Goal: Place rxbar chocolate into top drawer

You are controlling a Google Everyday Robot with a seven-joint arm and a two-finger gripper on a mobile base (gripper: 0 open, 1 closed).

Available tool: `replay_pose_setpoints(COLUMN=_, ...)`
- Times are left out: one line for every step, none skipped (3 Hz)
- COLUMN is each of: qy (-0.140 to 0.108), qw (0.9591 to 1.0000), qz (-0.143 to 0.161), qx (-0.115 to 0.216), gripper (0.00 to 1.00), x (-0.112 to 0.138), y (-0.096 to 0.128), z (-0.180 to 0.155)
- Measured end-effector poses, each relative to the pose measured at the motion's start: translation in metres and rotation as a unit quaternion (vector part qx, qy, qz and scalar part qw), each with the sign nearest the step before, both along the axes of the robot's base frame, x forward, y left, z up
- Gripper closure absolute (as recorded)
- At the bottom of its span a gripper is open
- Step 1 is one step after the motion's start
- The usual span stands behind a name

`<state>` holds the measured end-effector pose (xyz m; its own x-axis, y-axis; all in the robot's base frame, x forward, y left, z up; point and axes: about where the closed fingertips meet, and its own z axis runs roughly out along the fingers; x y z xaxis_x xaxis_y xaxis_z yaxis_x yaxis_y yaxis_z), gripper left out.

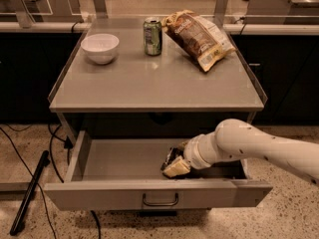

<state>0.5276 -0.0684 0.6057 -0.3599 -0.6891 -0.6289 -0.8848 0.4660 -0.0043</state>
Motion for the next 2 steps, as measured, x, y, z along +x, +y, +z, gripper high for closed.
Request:
replay_pose_setpoints(qy=-0.016, qw=0.9996, qz=0.018, qx=0.011, gripper=0.0, x=0.0121, y=0.0157, z=0.0095)
replay_pose_setpoints(qy=-0.016, qw=0.9996, qz=0.018, qx=0.011, gripper=0.0, x=0.0121, y=0.0157, z=0.0095)
